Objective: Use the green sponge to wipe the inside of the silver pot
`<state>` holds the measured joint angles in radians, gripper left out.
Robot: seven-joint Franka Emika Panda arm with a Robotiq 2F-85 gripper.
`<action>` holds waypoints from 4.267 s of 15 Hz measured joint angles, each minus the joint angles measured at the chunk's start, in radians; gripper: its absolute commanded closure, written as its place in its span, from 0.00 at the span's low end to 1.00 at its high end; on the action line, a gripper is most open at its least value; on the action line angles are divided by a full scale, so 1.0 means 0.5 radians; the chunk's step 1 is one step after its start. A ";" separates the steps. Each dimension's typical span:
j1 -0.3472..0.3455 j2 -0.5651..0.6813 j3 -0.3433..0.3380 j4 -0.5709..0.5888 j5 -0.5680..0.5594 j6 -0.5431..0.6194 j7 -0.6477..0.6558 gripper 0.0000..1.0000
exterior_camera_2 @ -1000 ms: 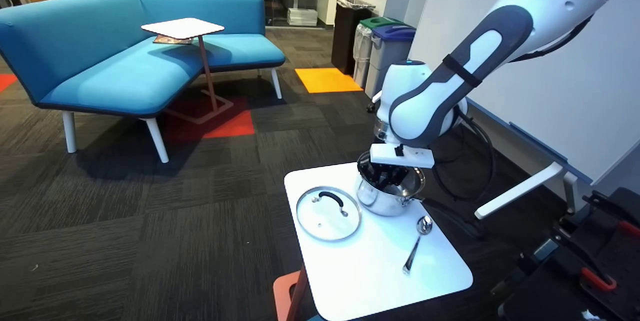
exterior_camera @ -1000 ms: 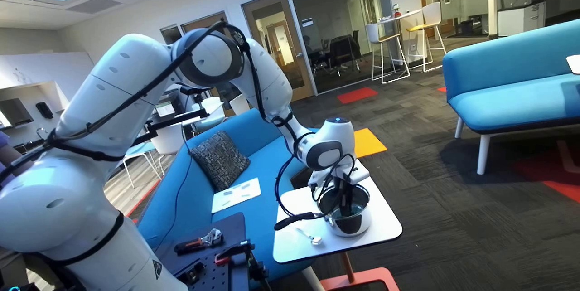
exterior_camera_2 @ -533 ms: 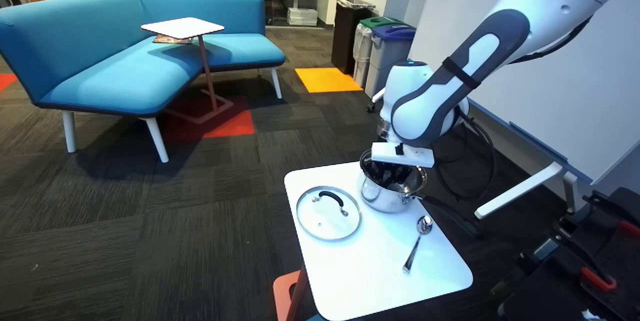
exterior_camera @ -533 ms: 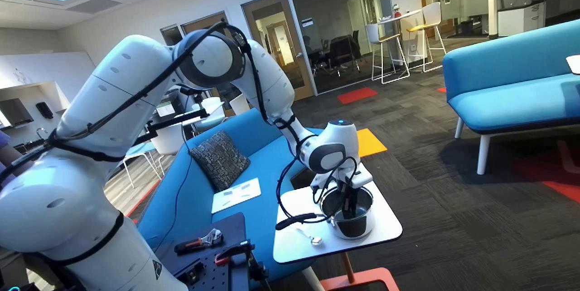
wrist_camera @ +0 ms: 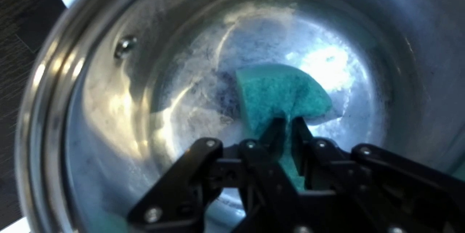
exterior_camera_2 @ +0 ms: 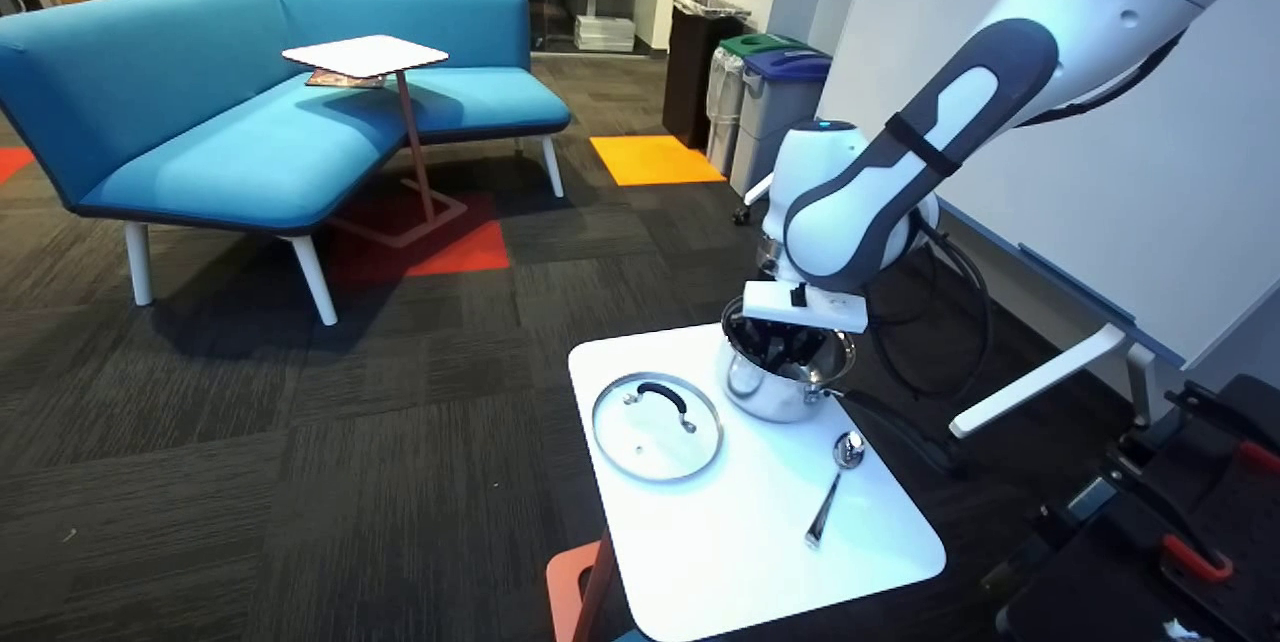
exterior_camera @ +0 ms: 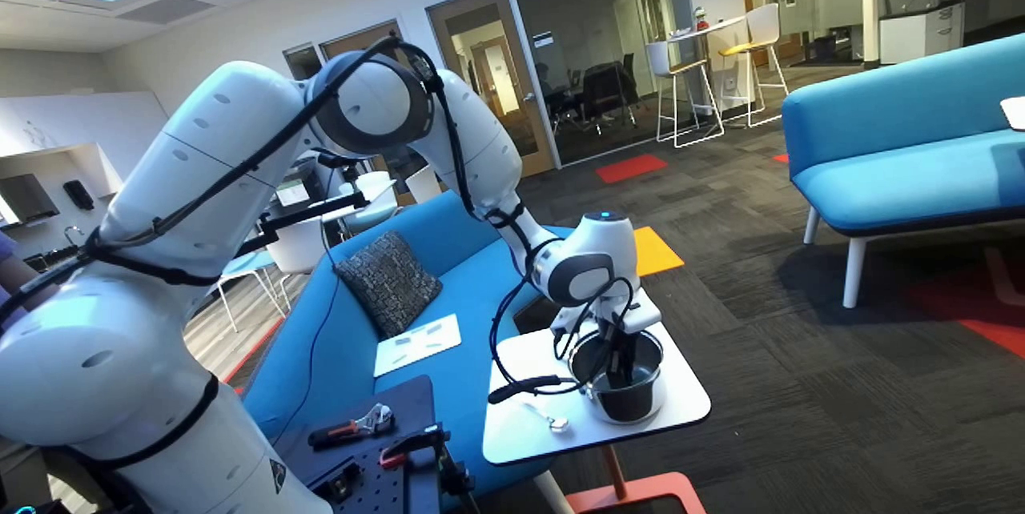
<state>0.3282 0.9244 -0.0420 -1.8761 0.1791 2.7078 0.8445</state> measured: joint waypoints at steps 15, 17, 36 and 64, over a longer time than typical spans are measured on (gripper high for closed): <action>-0.214 -0.011 0.169 -0.047 0.177 0.142 -0.138 0.98; -0.233 -0.045 0.170 -0.111 0.203 0.220 -0.162 0.98; -1.158 -0.845 1.190 -1.065 0.518 0.733 -1.244 0.98; 0.262 -0.354 0.598 -0.464 0.068 0.381 -1.166 0.98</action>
<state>0.4594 0.7472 0.2570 -2.1083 0.2130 2.8983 0.2612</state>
